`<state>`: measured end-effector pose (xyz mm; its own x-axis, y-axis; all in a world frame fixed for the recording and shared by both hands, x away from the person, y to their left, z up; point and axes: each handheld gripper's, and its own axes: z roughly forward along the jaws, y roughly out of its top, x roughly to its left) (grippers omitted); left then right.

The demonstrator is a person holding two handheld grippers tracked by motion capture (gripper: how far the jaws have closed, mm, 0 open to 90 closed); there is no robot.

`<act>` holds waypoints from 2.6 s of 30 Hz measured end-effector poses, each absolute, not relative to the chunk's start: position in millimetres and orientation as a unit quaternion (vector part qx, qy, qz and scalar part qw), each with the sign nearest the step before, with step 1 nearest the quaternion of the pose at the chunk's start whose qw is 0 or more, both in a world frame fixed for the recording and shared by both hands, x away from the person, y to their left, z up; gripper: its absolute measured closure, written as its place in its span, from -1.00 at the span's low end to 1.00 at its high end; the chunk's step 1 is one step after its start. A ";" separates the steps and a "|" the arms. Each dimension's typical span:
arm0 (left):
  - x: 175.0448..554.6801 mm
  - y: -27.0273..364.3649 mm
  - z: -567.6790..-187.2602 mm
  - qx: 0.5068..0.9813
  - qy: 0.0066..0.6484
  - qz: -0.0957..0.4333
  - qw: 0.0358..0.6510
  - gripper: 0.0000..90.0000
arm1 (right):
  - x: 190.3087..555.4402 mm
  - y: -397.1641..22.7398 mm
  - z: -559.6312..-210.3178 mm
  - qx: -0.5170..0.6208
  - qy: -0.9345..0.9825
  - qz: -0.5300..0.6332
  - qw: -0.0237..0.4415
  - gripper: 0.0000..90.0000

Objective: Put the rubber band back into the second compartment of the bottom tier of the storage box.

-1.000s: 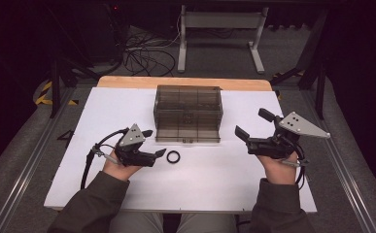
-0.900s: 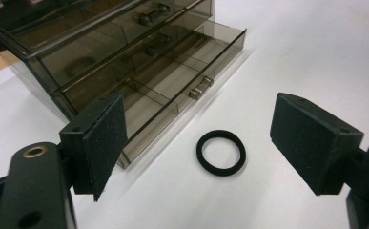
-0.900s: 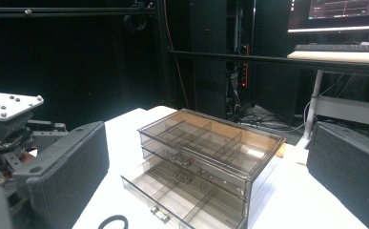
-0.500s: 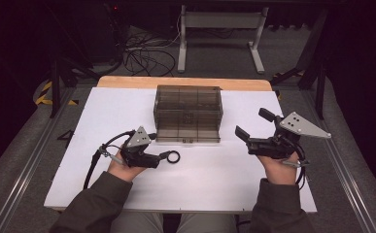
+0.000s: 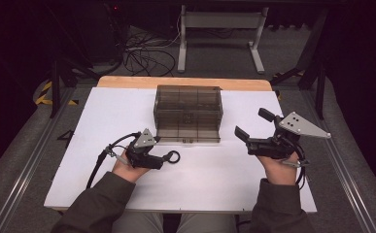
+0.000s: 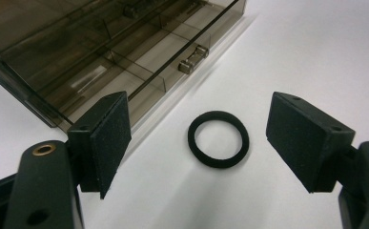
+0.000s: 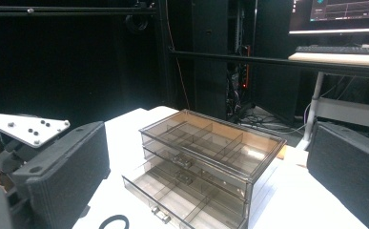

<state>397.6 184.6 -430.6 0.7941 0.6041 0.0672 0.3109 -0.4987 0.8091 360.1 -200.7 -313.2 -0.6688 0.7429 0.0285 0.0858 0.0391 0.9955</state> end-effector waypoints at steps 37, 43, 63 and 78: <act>411.8 170.3 -458.1 0.876 0.273 0.141 0.371 -0.41 | 359.0 -202.3 -311.7 0.309 0.669 0.622 0.265 -0.98; 409.8 166.8 -458.9 0.881 0.262 0.139 0.368 -0.36 | 358.6 -202.8 -311.2 0.308 0.669 0.622 0.266 -0.98; 410.4 156.8 -460.5 0.888 0.259 0.118 0.361 0.20 | 357.1 -203.7 -309.7 0.309 0.666 0.624 0.267 -0.97; 407.6 153.8 -458.6 0.887 0.254 0.133 0.363 0.85 | 355.9 -205.1 -308.7 0.310 0.664 0.625 0.268 -0.97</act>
<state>407.6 153.8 -458.6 0.8355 0.5471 0.0506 0.3550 -0.6078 0.7104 355.9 -205.1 -308.7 -0.6638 0.7473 0.0309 0.0758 0.0261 0.9968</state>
